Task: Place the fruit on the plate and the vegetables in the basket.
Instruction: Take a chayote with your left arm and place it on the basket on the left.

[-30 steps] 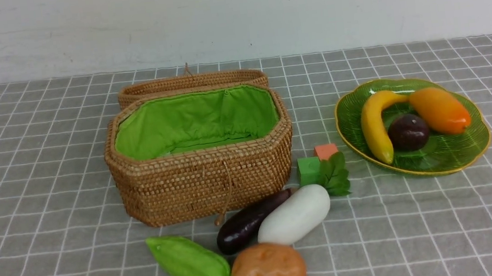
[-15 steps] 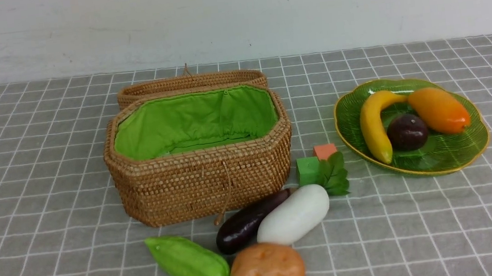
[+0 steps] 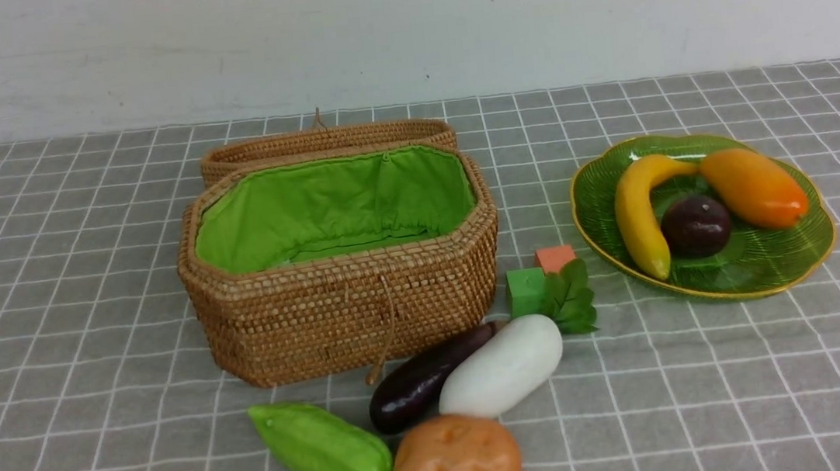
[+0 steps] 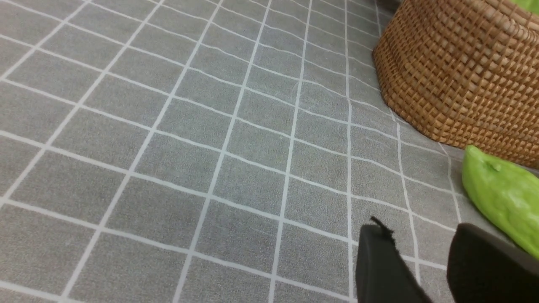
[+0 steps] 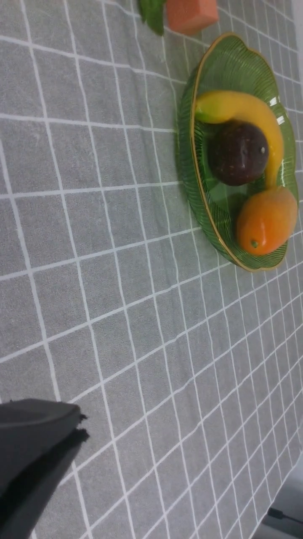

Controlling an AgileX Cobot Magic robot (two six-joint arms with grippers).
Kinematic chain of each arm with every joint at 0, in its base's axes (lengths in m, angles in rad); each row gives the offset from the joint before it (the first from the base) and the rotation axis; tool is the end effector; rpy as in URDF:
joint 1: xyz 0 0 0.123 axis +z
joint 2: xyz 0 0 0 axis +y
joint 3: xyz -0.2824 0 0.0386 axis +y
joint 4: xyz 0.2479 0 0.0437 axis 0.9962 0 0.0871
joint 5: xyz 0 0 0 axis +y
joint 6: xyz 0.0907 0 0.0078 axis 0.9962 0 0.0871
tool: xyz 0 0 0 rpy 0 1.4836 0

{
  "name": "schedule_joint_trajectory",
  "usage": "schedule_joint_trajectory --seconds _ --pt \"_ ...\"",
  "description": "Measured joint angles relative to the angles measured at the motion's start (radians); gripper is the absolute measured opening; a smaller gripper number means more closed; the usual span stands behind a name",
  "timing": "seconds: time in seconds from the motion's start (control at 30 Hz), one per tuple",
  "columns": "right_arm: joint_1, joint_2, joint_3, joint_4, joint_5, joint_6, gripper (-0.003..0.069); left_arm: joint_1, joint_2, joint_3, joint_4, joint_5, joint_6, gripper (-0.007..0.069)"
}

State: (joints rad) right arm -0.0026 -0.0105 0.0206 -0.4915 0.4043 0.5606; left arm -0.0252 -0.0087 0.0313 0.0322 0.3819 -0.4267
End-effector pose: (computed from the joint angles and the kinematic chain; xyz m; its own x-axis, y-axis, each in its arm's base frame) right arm 0.0513 -0.0171 0.1747 -0.2597 0.1019 -0.9603 0.2087 0.9768 0.0473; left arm 0.0526 -0.0002 0.1687 -0.2928 -0.3792 -0.8778 -0.1077 0.9252 -0.3638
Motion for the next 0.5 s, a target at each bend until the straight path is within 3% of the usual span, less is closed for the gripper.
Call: schedule_joint_trajectory --seconds 0.5 --pt "0.003 0.0 0.0 -0.003 0.0 0.004 0.0019 0.0 0.0 0.0 0.067 -0.039 0.03 0.0239"
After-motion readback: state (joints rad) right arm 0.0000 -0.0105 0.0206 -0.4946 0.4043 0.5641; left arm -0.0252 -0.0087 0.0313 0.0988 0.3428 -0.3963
